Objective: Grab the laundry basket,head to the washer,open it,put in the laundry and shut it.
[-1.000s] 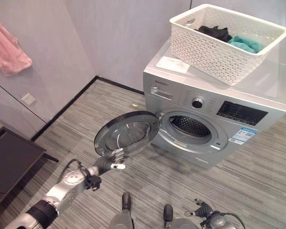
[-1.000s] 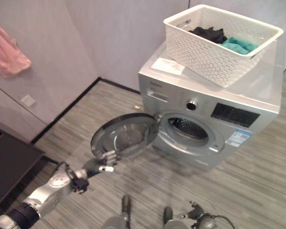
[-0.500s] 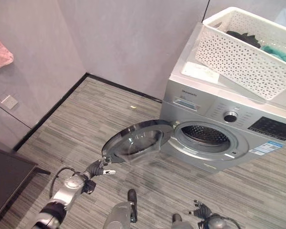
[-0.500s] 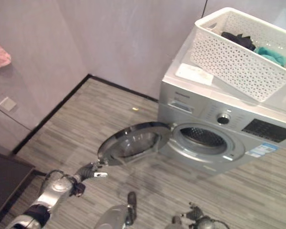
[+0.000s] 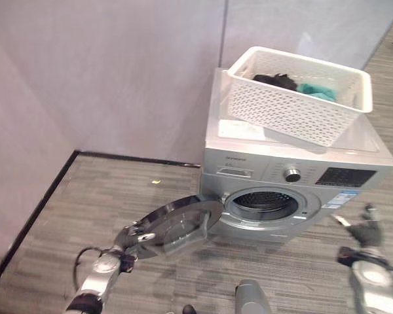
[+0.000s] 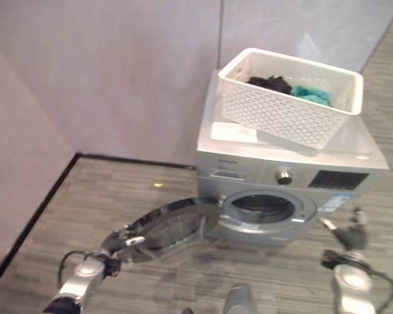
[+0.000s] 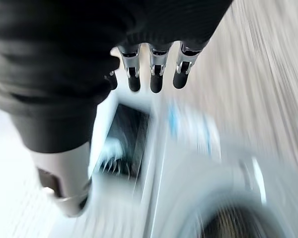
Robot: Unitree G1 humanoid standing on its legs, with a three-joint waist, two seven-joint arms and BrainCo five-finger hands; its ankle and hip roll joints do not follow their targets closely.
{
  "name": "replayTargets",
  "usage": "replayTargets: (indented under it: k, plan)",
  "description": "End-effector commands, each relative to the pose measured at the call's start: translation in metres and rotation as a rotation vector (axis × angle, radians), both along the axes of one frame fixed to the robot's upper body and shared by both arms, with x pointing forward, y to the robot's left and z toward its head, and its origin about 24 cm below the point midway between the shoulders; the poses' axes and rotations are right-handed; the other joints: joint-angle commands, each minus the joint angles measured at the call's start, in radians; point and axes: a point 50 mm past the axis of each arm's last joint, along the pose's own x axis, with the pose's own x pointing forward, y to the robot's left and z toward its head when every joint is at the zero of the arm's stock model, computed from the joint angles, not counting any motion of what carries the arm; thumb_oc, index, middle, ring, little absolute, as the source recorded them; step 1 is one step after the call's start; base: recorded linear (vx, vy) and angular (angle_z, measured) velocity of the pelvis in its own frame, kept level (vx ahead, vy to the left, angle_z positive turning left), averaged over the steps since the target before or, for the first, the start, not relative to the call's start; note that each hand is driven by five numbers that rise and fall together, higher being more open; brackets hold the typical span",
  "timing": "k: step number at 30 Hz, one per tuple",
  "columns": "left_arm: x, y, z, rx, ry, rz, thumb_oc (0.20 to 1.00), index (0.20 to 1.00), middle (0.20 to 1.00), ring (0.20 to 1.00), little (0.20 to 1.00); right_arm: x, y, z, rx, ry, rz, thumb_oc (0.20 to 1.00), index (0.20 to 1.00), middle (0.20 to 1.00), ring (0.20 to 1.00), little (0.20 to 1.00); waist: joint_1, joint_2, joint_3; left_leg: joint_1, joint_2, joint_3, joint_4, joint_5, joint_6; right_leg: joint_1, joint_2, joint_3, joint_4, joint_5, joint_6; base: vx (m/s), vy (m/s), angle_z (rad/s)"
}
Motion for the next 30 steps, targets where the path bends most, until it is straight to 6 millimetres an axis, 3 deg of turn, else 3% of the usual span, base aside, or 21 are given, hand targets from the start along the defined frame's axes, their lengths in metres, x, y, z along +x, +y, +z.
replayTargets:
  k: [1,5,8,9,10,11,13,15,16,18,19,20,21,24,25,26,27,28,29,30]
  plan:
    - [0.026,-0.014,0.02,-0.021,-0.144,-0.027,1.0,1.0,1.0,1.0,1.0,0.02,0.006,0.086,-0.296,-0.38,-0.039,1.0,1.0,1.0,1.0,1.0,-0.034,0.026,0.014,-0.037,0.078,-0.153,0.069,-0.076,-0.062,0.105,0.047,0.111,-0.304,0.078,0.028,0.27,-0.101,-0.28]
    - [0.02,-0.018,0.014,-0.017,-0.133,-0.02,1.0,1.0,1.0,1.0,1.0,0.017,0.034,0.168,-0.548,-0.737,-0.064,1.0,1.0,1.0,1.0,1.0,-0.038,0.021,-0.008,-0.004,0.081,-0.191,0.088,-0.113,-0.075,0.094,0.027,0.211,-0.406,0.152,0.057,0.3,-0.177,0.12]
    - [0.02,-0.025,0.012,-0.031,-0.134,-0.025,1.0,1.0,1.0,1.0,1.0,0.008,0.052,0.203,-0.643,-0.901,-0.052,1.0,1.0,1.0,1.0,1.0,-0.04,0.009,-0.031,0.013,0.096,-0.245,0.105,-0.129,-0.088,0.1,0.039,0.304,-0.399,0.198,0.075,0.28,-0.247,0.76]
    - [0.021,-0.024,0.012,-0.031,-0.135,-0.024,1.0,1.0,1.0,1.0,1.0,0.007,0.053,0.203,-0.642,-0.901,-0.051,1.0,1.0,1.0,1.0,1.0,-0.042,0.009,-0.03,0.012,0.097,-0.246,0.106,-0.129,-0.089,0.099,0.04,0.304,-0.396,0.198,0.075,0.28,-0.335,0.75]
    - [0.019,-0.025,0.009,-0.043,-0.124,-0.013,1.0,1.0,1.0,1.0,1.0,0.003,0.062,0.22,-0.64,-1.013,0.005,1.0,1.0,1.0,1.0,1.0,-0.035,-0.004,-0.053,0.025,0.118,-0.274,0.11,-0.13,-0.105,0.116,0.062,0.347,-0.388,0.168,0.077,0.29,-0.385,0.57]
    - [0.014,-0.024,0.006,-0.046,-0.106,-0.003,1.0,1.0,1.0,1.0,1.0,0.0,0.068,0.23,-0.634,-1.079,0.055,1.0,1.0,1.0,1.0,1.0,-0.029,-0.011,-0.065,0.039,0.143,-0.292,0.112,-0.122,-0.12,0.125,0.084,0.349,-0.367,0.132,0.069,0.38,-0.523,0.43]
    - [0.005,-0.02,0.0,-0.061,-0.084,0.032,1.0,1.0,1.0,1.0,1.0,-0.002,0.073,0.246,-0.638,-1.148,0.147,1.0,1.0,1.0,1.0,1.0,-0.011,-0.023,-0.076,0.047,0.204,-0.303,0.145,-0.059,-0.148,0.135,0.126,0.325,-0.345,0.071,0.042,0.24,-0.461,0.35]
    - [-0.005,-0.014,-0.007,-0.071,-0.05,0.07,1.0,1.0,1.0,1.0,1.0,-0.005,0.08,0.265,-0.689,-1.215,0.234,1.0,1.0,1.0,1.0,1.0,0.003,-0.032,-0.074,-0.019,0.282,-0.321,0.281,0.081,-0.169,0.165,0.186,0.279,-0.331,0.046,-0.011,0.15,-0.572,0.13]
    - [-0.011,-0.01,-0.009,-0.071,-0.031,0.078,1.0,1.0,1.0,1.0,1.0,-0.005,0.081,0.273,-0.718,-1.215,0.267,1.0,1.0,1.0,1.0,1.0,0.019,-0.052,-0.073,-0.052,0.302,-0.315,0.351,0.144,-0.16,0.187,0.198,0.263,-0.339,0.046,-0.03,0.08,-0.574,0.08]
    - [-0.014,-0.009,-0.009,-0.072,-0.019,0.058,1.0,1.0,1.0,1.0,1.0,-0.003,0.076,0.288,-0.81,-1.163,0.28,1.0,1.0,1.0,1.0,1.0,0.036,-0.087,-0.063,-0.128,0.337,-0.293,0.47,0.19,-0.131,0.222,0.217,0.222,-0.369,0.047,-0.067,0.04,-0.425,0.06]
    - [-0.014,-0.01,-0.01,-0.076,-0.019,0.055,1.0,1.0,1.0,1.0,1.0,-0.002,0.075,0.289,-0.813,-1.162,0.28,1.0,1.0,1.0,1.0,1.0,0.034,-0.079,-0.06,-0.135,0.341,-0.3,0.486,0.179,-0.131,0.228,0.22,0.217,-0.372,0.043,-0.067,0.07,-0.218,0.26]
    - [-0.015,-0.007,-0.009,-0.069,-0.016,0.046,1.0,1.0,1.0,1.0,1.0,-0.002,0.072,0.296,-0.871,-1.112,0.288,1.0,1.0,1.0,1.0,1.0,0.029,-0.094,-0.063,-0.138,0.366,-0.258,0.49,0.173,-0.134,0.241,0.222,0.195,-0.382,0.031,-0.072,0.11,-0.208,0.41]
    - [-0.013,-0.011,-0.009,-0.074,-0.006,0.009,1.0,1.0,1.0,1.0,1.0,0.007,0.062,0.309,-0.937,-0.985,0.313,1.0,1.0,1.0,1.0,1.0,0.03,-0.106,-0.065,-0.135,0.395,-0.154,0.47,0.154,-0.153,0.273,0.22,0.147,-0.412,0.011,-0.085,0.09,-0.243,0.42]
    - [-0.006,-0.018,-0.007,-0.093,-0.015,-0.042,1.0,1.0,1.0,1.0,1.0,0.024,0.051,0.321,-0.983,-0.78,0.39,1.0,1.0,1.0,1.0,1.0,0.045,-0.124,-0.056,-0.177,0.257,-0.089,0.435,-0.002,-0.128,0.285,0.194,0.12,-0.437,0.015,-0.074,-0.04,-0.073,0.87]
    - [-0.005,-0.019,-0.008,-0.096,-0.017,-0.043,1.0,1.0,1.0,1.0,1.0,0.024,0.051,0.323,-0.984,-0.781,0.391,1.0,1.0,1.0,1.0,1.0,0.042,-0.128,-0.053,-0.189,0.255,-0.076,0.438,0.017,-0.115,0.275,0.188,0.118,-0.437,0.029,-0.076,-0.14,-0.001,0.09]
    - [-0.001,-0.023,-0.006,-0.104,-0.02,-0.059,1.0,1.0,1.0,1.0,1.0,0.028,0.046,0.326,-0.983,-0.726,0.408,1.0,1.0,1.0,1.0,1.0,0.043,-0.132,-0.048,-0.216,0.222,-0.056,0.435,-0.008,-0.115,0.267,0.183,0.108,-0.433,0.028,-0.074,-0.14,0.102,-0.04]
    - [0.002,-0.028,-0.007,-0.124,-0.023,-0.072,1.0,1.0,1.0,1.0,1.0,0.036,0.037,0.319,-0.955,-0.576,0.476,1.0,1.0,1.0,1.0,1.0,0.031,-0.119,-0.052,-0.163,0.157,-0.027,0.297,-0.065,-0.092,0.253,0.182,0.089,-0.427,0.022,-0.052,-0.05,0.159,-0.05]
    - [0.004,-0.031,-0.007,-0.132,-0.019,-0.082,1.0,1.0,1.0,1.0,1.0,0.035,0.032,0.325,-0.971,-0.533,0.46,1.0,1.0,1.0,1.0,1.0,0.017,-0.115,-0.057,-0.144,0.149,-0.02,0.254,-0.065,-0.096,0.249,0.187,0.084,-0.426,0.026,-0.048,-0.01,0.139,-0.03]
    - [0.004,-0.032,-0.007,-0.133,-0.019,-0.085,1.0,1.0,1.0,1.0,1.0,0.034,0.031,0.325,-0.973,-0.532,0.458,1.0,1.0,1.0,1.0,1.0,0.02,-0.114,-0.056,-0.14,0.147,-0.02,0.247,-0.062,-0.096,0.25,0.186,0.084,-0.426,0.025,-0.047,0.0,0.092,0.1]
    - [0.004,-0.034,-0.008,-0.137,-0.01,-0.099,1.0,1.0,1.0,1.0,1.0,0.038,0.022,0.313,-0.929,-0.425,0.497,1.0,1.0,1.0,1.0,1.0,0.016,-0.116,-0.059,-0.137,0.124,-0.066,0.208,-0.049,-0.106,0.241,0.185,0.072,-0.423,0.033,-0.038,0.0,0.065,0.26]
